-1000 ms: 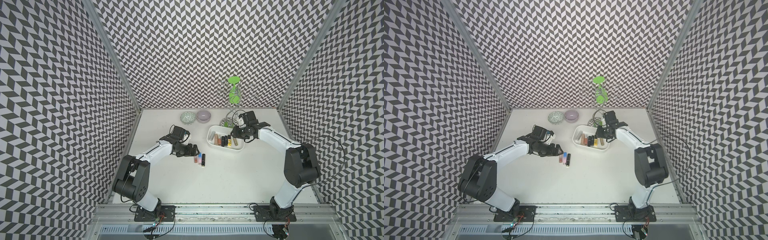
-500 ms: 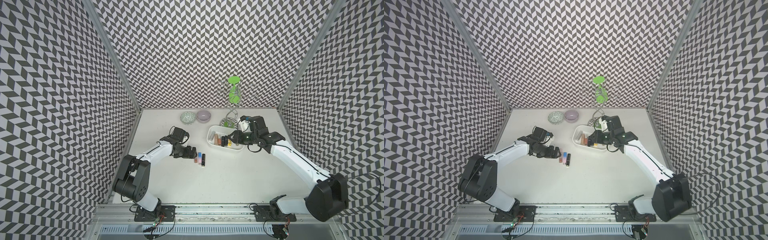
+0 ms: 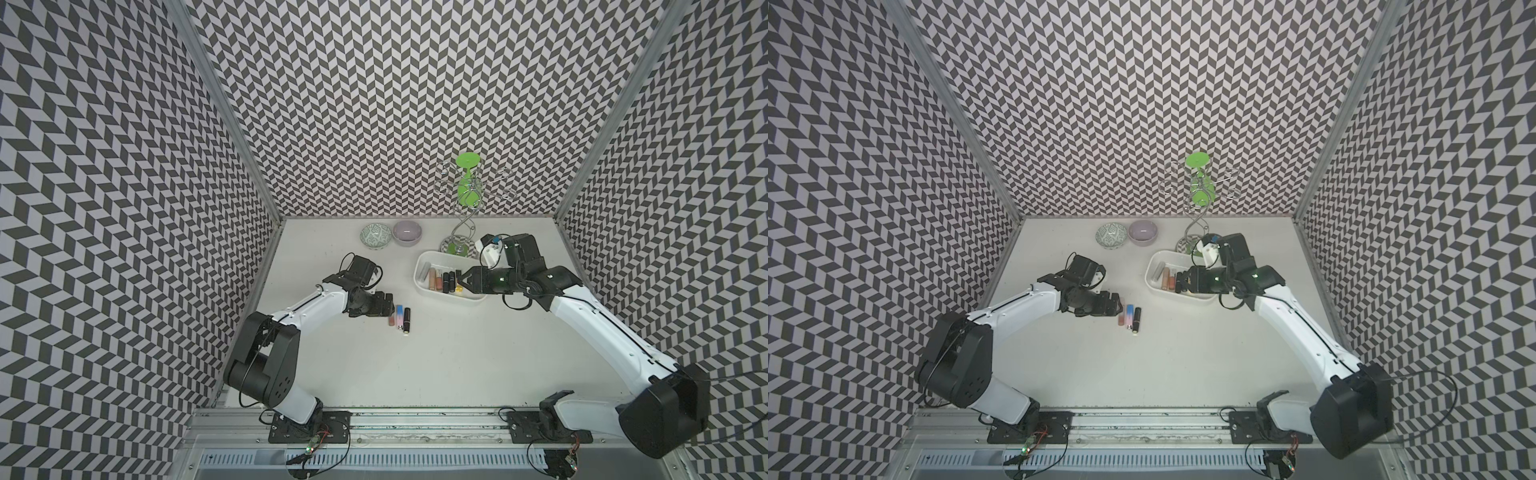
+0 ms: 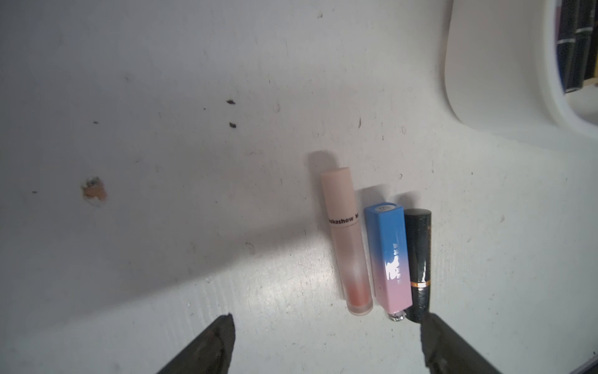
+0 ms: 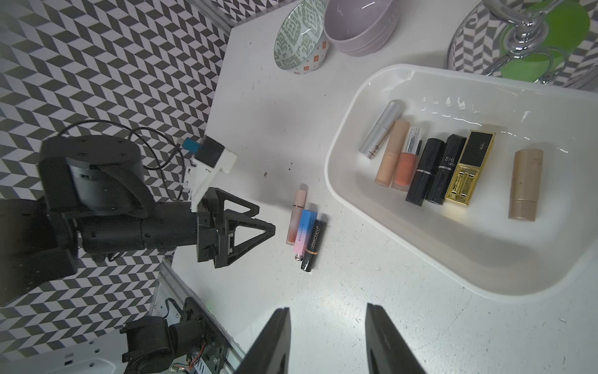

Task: Put the lipstick into the storage box
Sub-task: Pick up the lipstick at the center of the board.

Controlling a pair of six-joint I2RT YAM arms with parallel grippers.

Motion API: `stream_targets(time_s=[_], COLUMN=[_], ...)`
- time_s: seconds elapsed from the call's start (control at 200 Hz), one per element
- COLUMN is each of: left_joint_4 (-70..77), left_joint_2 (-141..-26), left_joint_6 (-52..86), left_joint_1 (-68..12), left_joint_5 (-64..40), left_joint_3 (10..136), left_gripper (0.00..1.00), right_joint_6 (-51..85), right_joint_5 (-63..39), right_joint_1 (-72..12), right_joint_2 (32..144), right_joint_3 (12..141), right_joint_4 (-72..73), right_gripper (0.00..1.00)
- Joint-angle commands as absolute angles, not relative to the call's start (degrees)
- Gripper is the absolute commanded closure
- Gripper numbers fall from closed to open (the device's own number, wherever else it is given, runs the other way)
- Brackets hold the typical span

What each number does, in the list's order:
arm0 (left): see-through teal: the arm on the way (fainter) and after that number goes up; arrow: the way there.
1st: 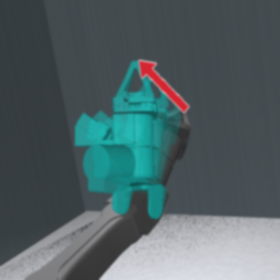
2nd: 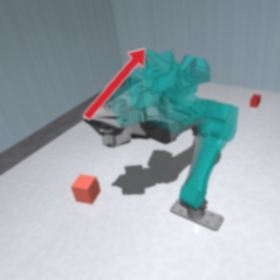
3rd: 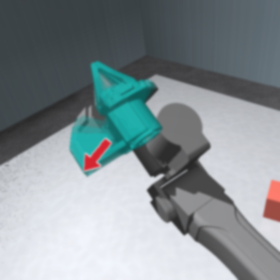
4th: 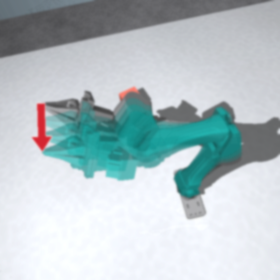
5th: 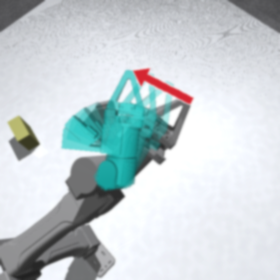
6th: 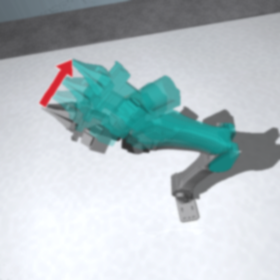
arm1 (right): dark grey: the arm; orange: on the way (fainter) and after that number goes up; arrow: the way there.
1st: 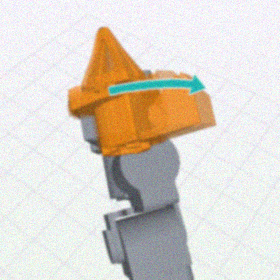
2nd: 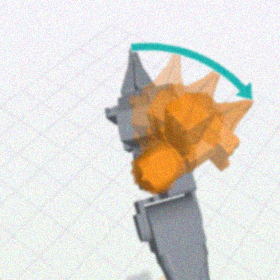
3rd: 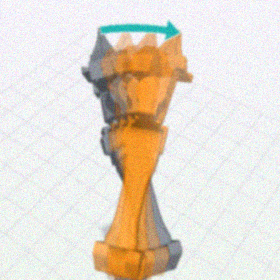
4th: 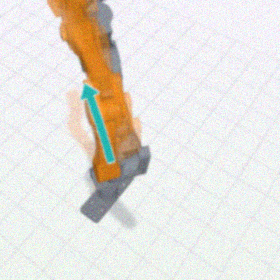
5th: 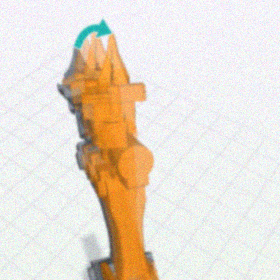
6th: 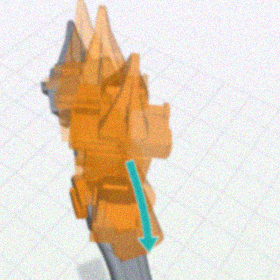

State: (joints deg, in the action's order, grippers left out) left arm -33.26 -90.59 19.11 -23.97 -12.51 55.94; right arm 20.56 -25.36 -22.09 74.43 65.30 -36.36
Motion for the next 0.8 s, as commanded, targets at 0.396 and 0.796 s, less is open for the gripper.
stream_targets(time_s=[0.396, 0.796], left_joint_4=[-31.2, -33.3], left_joint_2=[-99.6, -102.7], left_joint_6=[14.6, 14.6], left_joint_1=[-24.4, -27.5], left_joint_5=[-9.8, -1.9], left_joint_3=[61.5, 63.1], left_gripper=[0.19, 0.30], right_joint_6=[27.2, 26.8], right_joint_5=[-24.5, -26.5], right_joint_1=[-24.2, -24.2], right_joint_2=[67.7, 69.6], right_joint_3=[60.4, 61.9], right_joint_4=[-31.4, -29.6], right_gripper=[0.58, 0.58])
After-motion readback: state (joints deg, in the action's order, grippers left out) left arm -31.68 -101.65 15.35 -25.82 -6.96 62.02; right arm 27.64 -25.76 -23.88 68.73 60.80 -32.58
